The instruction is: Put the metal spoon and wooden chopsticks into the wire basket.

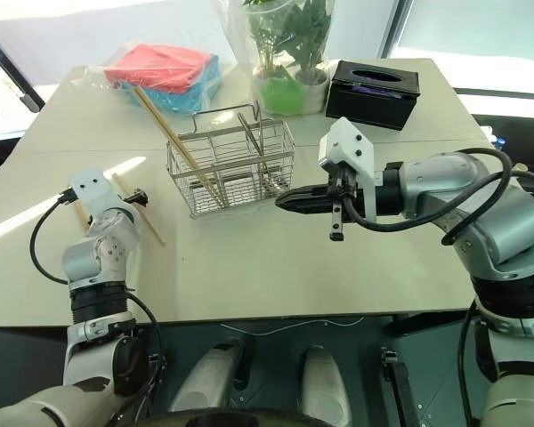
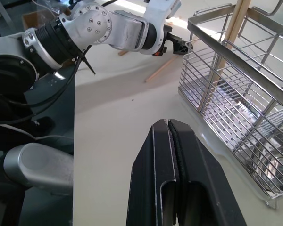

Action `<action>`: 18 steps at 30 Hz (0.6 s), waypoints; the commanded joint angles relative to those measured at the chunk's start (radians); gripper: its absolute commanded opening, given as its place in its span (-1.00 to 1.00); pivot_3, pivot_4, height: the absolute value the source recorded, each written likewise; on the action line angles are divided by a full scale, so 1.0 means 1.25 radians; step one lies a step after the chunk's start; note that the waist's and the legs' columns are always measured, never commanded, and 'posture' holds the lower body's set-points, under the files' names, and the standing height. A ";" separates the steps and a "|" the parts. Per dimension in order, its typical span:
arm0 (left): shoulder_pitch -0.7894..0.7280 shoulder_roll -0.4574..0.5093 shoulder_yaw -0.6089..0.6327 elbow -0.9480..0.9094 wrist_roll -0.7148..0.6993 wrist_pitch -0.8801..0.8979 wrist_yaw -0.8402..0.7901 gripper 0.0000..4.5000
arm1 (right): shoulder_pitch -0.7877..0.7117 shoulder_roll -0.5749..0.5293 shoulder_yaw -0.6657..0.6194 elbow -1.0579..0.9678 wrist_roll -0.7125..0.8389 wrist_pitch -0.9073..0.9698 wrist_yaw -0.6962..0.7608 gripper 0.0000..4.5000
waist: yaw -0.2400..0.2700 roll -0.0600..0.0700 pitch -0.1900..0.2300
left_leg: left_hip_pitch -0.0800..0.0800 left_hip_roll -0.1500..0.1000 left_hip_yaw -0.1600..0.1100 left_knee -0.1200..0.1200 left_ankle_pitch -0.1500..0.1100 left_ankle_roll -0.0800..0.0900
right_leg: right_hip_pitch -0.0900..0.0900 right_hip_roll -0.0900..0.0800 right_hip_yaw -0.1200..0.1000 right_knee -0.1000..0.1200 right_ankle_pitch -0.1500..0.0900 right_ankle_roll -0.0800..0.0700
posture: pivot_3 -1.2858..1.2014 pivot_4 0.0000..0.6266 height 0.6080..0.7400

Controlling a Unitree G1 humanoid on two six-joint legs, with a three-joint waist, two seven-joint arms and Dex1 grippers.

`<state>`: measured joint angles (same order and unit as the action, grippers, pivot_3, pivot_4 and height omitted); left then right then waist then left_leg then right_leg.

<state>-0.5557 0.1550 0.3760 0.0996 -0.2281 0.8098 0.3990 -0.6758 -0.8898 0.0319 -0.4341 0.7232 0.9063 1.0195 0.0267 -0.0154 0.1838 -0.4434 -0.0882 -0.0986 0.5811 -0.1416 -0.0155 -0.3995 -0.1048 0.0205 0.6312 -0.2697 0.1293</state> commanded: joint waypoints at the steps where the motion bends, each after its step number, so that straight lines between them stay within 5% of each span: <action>1: -0.003 -0.013 -0.033 0.038 0.005 0.052 -0.030 0.97 | -0.014 -0.014 -0.029 -0.006 0.007 -0.007 0.006 -1.00 | 0.007 0.000 0.000 | 0.000 0.000 0.000 0.000 0.000 0.000 | 0.000 0.000 0.000 0.000 0.000 0.000 | 0.03 -0.52 1.00; 18: -0.023 -0.026 -0.011 0.048 0.012 0.135 -0.047 0.97 | -0.022 -0.024 -0.029 -0.007 0.001 -0.014 0.014 -1.00 | 0.013 0.000 0.000 | 0.000 -0.001 0.000 0.000 0.000 0.000 | 0.001 -0.001 -0.001 -0.001 0.000 0.000 | 0.03 -0.52 1.00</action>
<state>-0.6044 0.1523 0.3764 0.1137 -0.2053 0.9182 0.3563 -0.6764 -0.9050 0.0261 -0.4291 0.7210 0.9058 1.0281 0.0431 -0.0153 0.1834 -0.4431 -0.0890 -0.0986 0.5816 -0.1417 -0.0156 -0.3978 -0.1064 0.0195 0.6304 -0.2698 0.1293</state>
